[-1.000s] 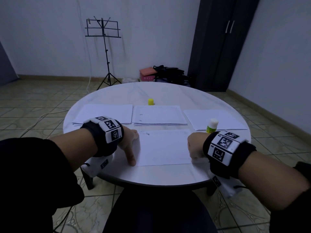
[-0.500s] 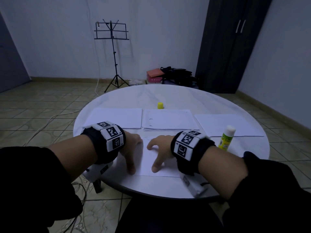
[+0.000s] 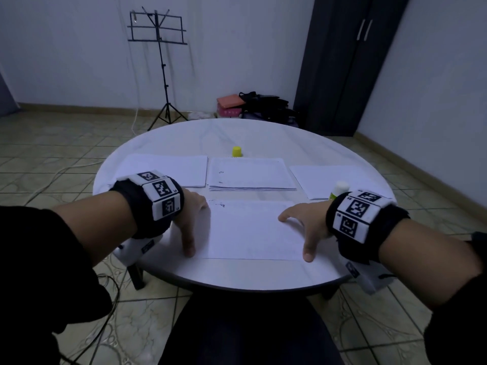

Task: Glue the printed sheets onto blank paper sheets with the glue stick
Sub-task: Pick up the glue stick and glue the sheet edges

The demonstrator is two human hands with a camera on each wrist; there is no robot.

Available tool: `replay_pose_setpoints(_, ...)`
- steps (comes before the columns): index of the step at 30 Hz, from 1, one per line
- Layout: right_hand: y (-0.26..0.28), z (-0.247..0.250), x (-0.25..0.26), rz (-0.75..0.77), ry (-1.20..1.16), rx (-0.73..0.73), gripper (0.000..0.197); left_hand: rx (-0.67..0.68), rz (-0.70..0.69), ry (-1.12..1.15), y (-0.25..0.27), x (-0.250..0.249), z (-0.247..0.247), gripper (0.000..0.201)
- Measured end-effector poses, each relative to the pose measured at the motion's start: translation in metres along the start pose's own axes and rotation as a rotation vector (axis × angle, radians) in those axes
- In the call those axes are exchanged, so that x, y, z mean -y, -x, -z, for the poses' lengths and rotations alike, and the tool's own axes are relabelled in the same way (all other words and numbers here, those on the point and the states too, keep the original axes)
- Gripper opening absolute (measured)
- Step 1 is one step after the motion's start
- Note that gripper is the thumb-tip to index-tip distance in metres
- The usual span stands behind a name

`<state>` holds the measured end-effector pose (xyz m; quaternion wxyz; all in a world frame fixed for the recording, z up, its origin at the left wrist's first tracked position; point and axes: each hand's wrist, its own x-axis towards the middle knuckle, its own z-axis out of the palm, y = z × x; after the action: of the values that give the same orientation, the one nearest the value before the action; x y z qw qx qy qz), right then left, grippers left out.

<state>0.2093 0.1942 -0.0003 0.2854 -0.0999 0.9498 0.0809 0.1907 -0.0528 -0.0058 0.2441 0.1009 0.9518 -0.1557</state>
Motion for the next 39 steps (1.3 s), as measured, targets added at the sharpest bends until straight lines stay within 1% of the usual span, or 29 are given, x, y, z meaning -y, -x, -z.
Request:
replay_pose_setpoints(1, 0.0, -0.001, 0.0, -0.007, 0.016, 0.001, 0.105, -0.004, 0.002, 0.001, 0.001, -0.001, 0.001, 0.117)
replay_pose_setpoints(2, 0.0, -0.001, 0.0, -0.012, 0.026, 0.003, 0.106, -0.005, 0.006, -0.001, 0.001, -0.001, 0.001, 0.123)
replay_pose_setpoints(4, -0.001, 0.001, 0.001, -0.019, 0.039, 0.007, 0.109, 0.002, 0.027, -0.01, 0.002, -0.002, 0.0, 0.141)
replay_pose_setpoints(5, -0.002, 0.002, 0.002, -0.025, 0.046, 0.013, 0.112, 0.003, 0.035, -0.008, 0.002, -0.002, 0.0, 0.146)
replay_pose_setpoints(9, -0.005, 0.01, 0.007, -0.008, 0.081, 0.066, 0.125, 0.015, 0.036, 0.018, 0.001, -0.001, 0.0, 0.149)
replay_pose_setpoints(13, -0.003, 0.014, 0.011, -0.018, 0.14, 0.09, 0.129, 0.04, 0.02, 0.014, -0.002, -0.001, 0.001, 0.149)
replay_pose_setpoints(15, -0.004, 0.014, 0.013, -0.025, 0.173, 0.081, 0.13, 0.057, 0.018, 0.08, -0.004, 0.0, 0.004, 0.143)
replay_pose_setpoints(18, -0.004, 0.012, 0.017, -0.029, 0.195, 0.059, 0.131, 0.076, 0.007, 0.297, -0.007, 0.006, 0.01, 0.133)
replay_pose_setpoints(20, -0.003, 0.011, 0.017, -0.02, 0.19, 0.05, 0.128, 0.076, 0.005, 0.419, -0.009, 0.01, 0.011, 0.126)
replay_pose_setpoints(24, 0.003, 0.008, 0.018, -0.003, 0.177, 0.029, 0.112, 0.007, 0.011, 0.557, -0.011, 0.01, 0.006, 0.114)
replay_pose_setpoints(27, 0.008, 0.005, 0.02, 0.001, 0.147, 0.019, 0.107, -0.032, 0.018, 0.683, -0.009, 0.008, 0.004, 0.107)
replay_pose_setpoints(30, 0.011, 0.0, 0.022, 0.004, 0.134, -0.005, 0.1, -0.099, 0.022, 0.92, -0.002, 0.007, 0.0, 0.105)
replay_pose_setpoints(32, 0.012, -0.004, 0.023, 0.008, 0.136, -0.029, 0.092, -0.121, 0.022, 1.114, 0.007, 0.005, -0.005, 0.095)
replay_pose_setpoints(34, 0.015, -0.006, 0.023, 0.002, 0.117, -0.03, 0.086, -0.114, 0.028, 1.242, 0.018, 0.002, -0.01, 0.08)
replay_pose_setpoints(37, 0.022, -0.006, 0.019, -0.009, 0.034, -0.026, 0.084, -0.1, 0.001, 1.319, 0.03, 0.0, -0.022, 0.05)
replay_pose_setpoints(39, 0.028, -0.005, 0.016, -0.017, -0.061, -0.035, 0.078, -0.152, -0.019, 1.296, 0.034, 0.002, -0.029, 0.045)
